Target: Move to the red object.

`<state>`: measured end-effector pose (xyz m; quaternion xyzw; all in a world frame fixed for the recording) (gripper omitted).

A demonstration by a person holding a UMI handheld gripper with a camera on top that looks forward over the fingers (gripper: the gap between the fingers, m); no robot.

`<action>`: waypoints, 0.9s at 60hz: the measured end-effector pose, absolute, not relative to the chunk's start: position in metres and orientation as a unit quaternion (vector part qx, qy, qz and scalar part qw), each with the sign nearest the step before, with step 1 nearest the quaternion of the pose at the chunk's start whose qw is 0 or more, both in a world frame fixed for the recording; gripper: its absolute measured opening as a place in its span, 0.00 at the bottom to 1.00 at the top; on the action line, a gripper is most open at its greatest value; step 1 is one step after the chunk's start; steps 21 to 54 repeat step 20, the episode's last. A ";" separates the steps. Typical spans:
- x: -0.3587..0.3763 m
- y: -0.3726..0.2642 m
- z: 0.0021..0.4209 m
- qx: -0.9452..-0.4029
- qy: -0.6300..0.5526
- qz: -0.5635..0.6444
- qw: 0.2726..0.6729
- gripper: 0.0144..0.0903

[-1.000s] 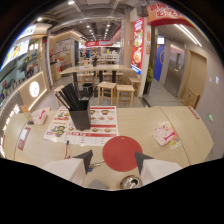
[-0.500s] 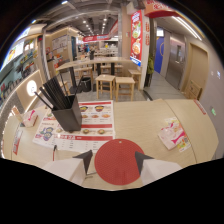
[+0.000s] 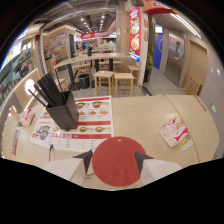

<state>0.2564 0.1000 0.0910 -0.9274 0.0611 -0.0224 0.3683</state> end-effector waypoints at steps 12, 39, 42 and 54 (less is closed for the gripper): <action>0.255 0.097 0.091 -0.927 0.059 -0.023 0.370 0.92; 0.255 0.098 0.092 -0.927 0.062 -0.023 0.370 0.91; 0.255 0.098 0.092 -0.927 0.062 -0.023 0.370 0.91; 0.255 0.098 0.092 -0.927 0.062 -0.023 0.370 0.91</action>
